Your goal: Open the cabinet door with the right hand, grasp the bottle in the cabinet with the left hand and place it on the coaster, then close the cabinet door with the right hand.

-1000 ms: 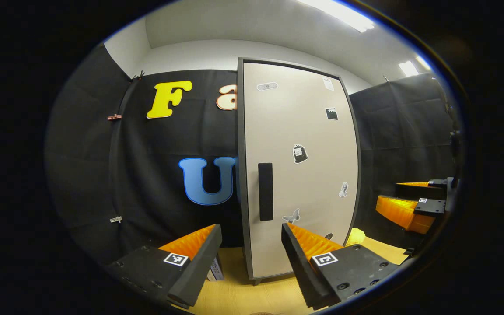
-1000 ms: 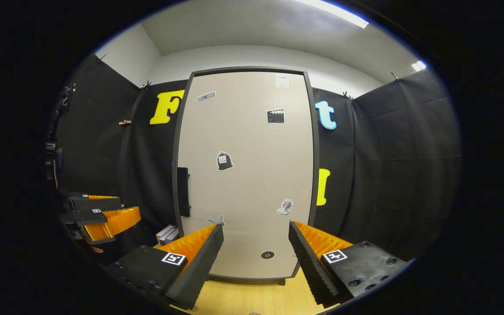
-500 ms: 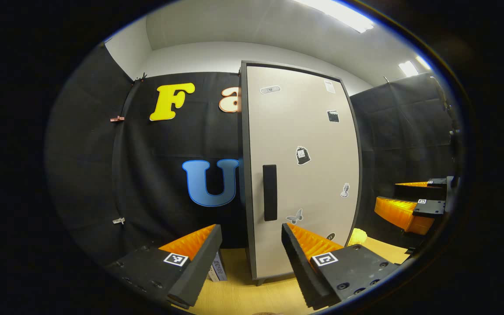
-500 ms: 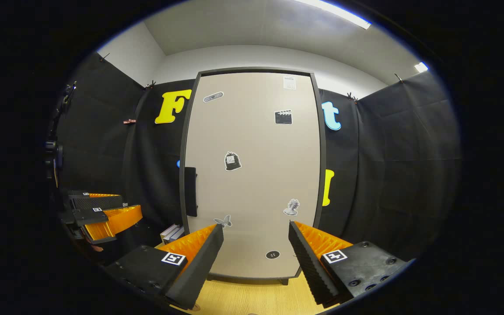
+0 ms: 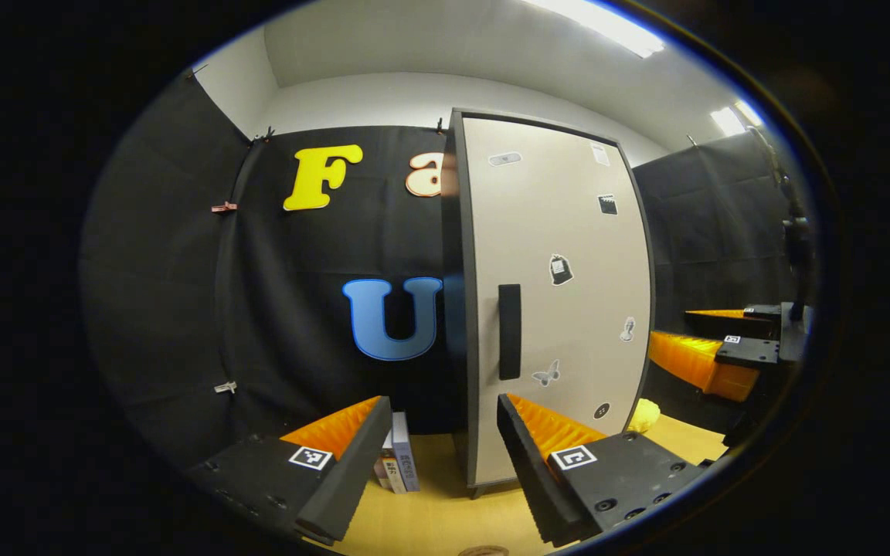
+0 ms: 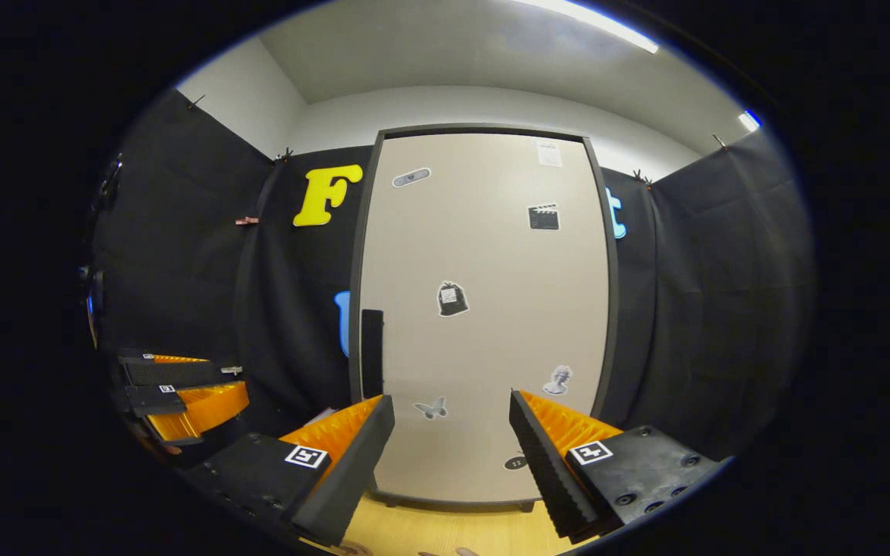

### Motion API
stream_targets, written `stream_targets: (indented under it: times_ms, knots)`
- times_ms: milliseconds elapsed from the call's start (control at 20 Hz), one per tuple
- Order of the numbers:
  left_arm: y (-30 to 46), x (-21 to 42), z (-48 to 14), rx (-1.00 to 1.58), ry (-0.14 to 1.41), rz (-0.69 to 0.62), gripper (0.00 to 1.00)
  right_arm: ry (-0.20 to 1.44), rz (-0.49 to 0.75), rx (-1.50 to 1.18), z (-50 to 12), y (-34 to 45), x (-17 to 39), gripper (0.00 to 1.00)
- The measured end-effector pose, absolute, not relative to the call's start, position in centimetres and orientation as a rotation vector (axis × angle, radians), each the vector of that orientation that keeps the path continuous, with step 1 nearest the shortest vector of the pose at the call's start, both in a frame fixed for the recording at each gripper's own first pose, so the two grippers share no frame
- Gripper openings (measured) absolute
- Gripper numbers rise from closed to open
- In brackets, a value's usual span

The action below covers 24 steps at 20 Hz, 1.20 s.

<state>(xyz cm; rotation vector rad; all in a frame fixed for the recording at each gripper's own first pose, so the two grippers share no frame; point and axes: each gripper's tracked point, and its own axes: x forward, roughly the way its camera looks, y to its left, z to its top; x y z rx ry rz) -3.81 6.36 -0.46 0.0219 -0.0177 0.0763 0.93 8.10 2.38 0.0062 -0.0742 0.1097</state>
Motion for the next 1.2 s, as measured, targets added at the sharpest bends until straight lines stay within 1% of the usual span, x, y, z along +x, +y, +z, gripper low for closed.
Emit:
stream_targets:
  times_ms: [450, 650, 850, 950, 1050, 1150, 1200]
  knots:
    - [11.5, -5.1, -1.7, 0.014, -0.011, 0.123, 0.88, -0.146, 0.176, -0.001, 3.8, 14.9, 5.0, 0.97]
    - [13.1, -5.3, -2.3, 0.020, -0.007, 0.129, 0.88, -0.148, 0.165, -0.038, 3.1, 16.7, 7.9, 0.97]
    - [15.1, -4.9, -3.3, 0.008, 0.017, 0.150, 0.88, -0.110, 0.153, -0.028, 1.4, 18.0, 11.0, 0.97]
    - [15.9, -4.7, -3.8, 0.001, 0.028, 0.157, 0.88, -0.095, 0.131, -0.029, 0.8, 18.0, 12.4, 0.94]
    - [16.6, -4.6, -4.1, -0.007, 0.033, 0.160, 0.88, -0.093, 0.112, -0.032, 0.4, 18.1, 13.9, 0.94]
    - [17.5, -4.8, -4.4, -0.010, 0.033, 0.173, 0.88, -0.065, 0.106, -0.031, -0.6, 18.5, 15.2, 0.89]
    - [17.9, -4.9, -4.5, -0.010, 0.036, 0.181, 0.88, -0.050, 0.105, -0.026, -1.0, 18.7, 15.7, 0.89]
